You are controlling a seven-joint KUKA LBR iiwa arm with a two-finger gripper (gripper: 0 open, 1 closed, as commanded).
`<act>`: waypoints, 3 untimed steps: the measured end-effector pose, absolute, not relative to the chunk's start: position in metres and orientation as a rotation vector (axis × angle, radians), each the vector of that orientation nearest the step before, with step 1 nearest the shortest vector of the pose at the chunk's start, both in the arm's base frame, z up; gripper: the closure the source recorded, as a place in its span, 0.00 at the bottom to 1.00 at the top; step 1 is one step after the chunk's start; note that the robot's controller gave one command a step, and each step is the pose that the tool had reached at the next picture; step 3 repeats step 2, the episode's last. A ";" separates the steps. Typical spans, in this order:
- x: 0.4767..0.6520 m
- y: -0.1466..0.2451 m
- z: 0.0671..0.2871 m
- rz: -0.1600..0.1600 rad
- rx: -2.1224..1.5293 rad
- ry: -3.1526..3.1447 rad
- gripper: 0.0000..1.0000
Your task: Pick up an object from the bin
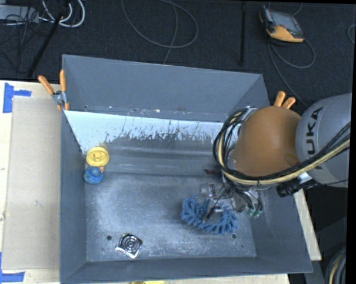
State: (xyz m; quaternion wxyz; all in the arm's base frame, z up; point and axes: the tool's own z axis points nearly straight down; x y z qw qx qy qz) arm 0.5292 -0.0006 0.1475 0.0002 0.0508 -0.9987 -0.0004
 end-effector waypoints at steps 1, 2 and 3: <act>0.529 -0.001 0.147 -0.001 0.158 -3.137 1.00; 0.530 -0.002 0.221 -0.001 0.133 -3.139 1.00; 0.530 -0.002 0.221 -0.001 0.133 -3.139 1.00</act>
Offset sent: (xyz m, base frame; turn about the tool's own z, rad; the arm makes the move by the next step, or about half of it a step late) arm 0.0008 -0.0013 0.0742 0.0137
